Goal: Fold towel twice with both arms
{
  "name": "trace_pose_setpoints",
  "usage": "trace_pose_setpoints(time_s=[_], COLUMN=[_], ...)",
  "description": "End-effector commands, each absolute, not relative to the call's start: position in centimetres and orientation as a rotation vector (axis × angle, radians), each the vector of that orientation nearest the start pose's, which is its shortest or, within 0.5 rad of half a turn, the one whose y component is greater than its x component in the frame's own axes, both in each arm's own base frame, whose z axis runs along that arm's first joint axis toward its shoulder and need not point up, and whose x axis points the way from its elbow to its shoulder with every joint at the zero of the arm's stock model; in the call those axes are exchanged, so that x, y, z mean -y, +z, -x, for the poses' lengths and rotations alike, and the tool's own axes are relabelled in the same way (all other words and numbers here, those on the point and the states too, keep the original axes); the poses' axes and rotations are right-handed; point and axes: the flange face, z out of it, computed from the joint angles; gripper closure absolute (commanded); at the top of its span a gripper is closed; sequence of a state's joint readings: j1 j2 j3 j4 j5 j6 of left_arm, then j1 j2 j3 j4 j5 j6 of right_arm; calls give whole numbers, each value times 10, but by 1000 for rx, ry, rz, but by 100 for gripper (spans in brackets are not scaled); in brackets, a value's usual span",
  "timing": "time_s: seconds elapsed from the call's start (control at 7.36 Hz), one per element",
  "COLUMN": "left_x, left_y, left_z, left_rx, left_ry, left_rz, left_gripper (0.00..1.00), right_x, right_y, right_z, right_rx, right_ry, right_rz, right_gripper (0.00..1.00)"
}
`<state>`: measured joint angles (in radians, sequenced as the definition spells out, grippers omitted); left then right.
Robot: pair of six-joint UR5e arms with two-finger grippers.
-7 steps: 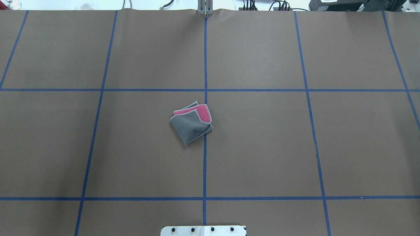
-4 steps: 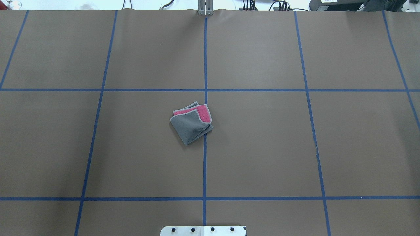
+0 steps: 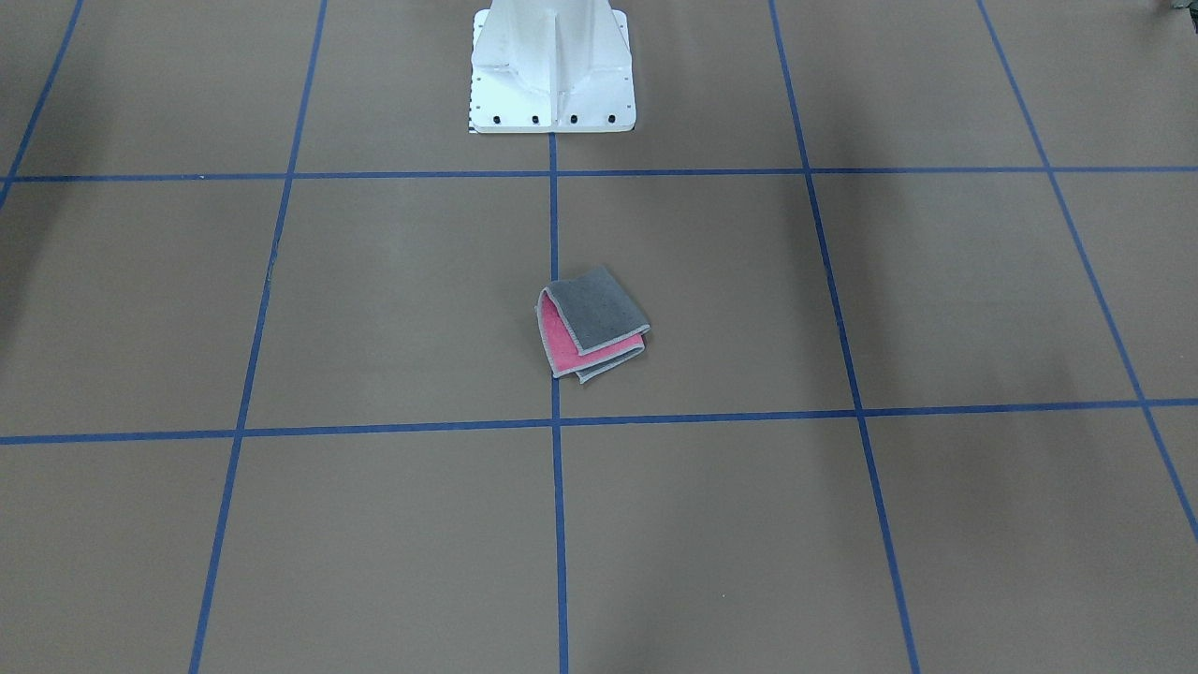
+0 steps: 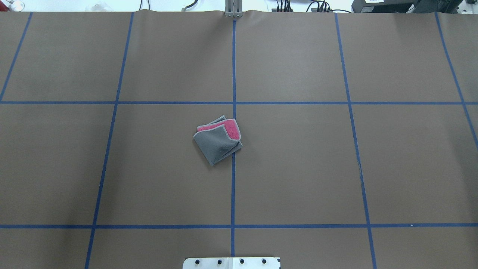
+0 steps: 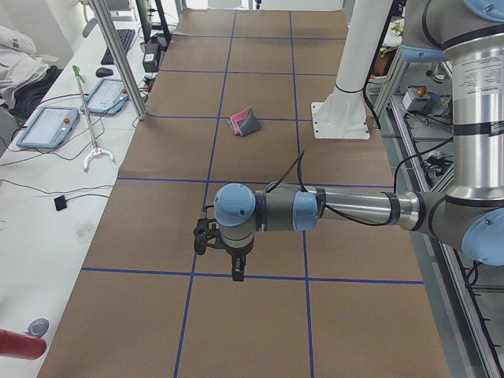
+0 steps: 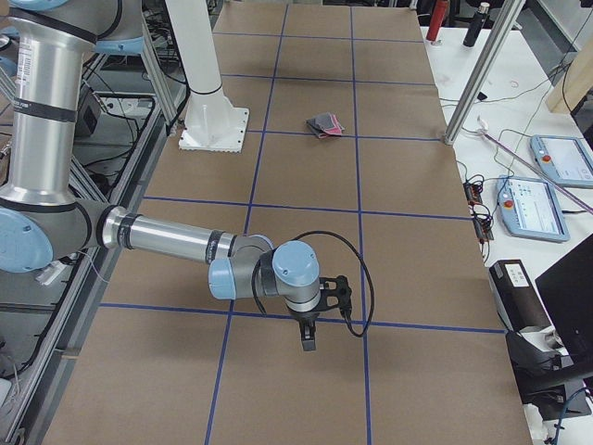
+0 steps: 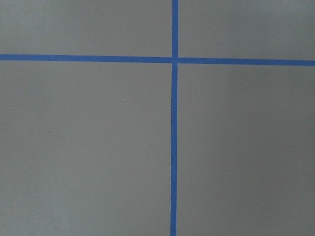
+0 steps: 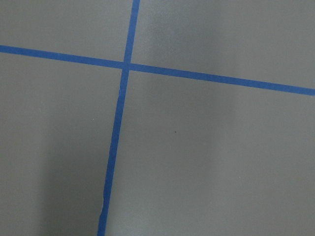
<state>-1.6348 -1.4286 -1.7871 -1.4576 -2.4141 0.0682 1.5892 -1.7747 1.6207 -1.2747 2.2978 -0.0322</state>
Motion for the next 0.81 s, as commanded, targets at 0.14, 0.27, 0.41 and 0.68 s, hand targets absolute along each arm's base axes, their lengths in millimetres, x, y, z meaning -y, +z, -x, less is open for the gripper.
trace_pose_setpoints(time_s=[0.14, 0.27, 0.41, 0.68], left_x=[423, 423, 423, 423], left_y=[620, 622, 624, 622], left_z=[85, 86, 87, 86], left_rx=[-847, -842, -838, -839], left_ry=[-6, -10, -12, -9], left_rz=[-26, -23, -20, -22], left_gripper=[0, 0, 0, 0], right_x=[409, 409, 409, 409], right_y=[699, 698, 698, 696], right_z=[-75, -73, -73, -73], right_rx=[724, 739, 744, 745], right_ry=[-62, -62, -63, -65], right_rz=[-150, -148, -150, -154], right_gripper=[0, 0, 0, 0])
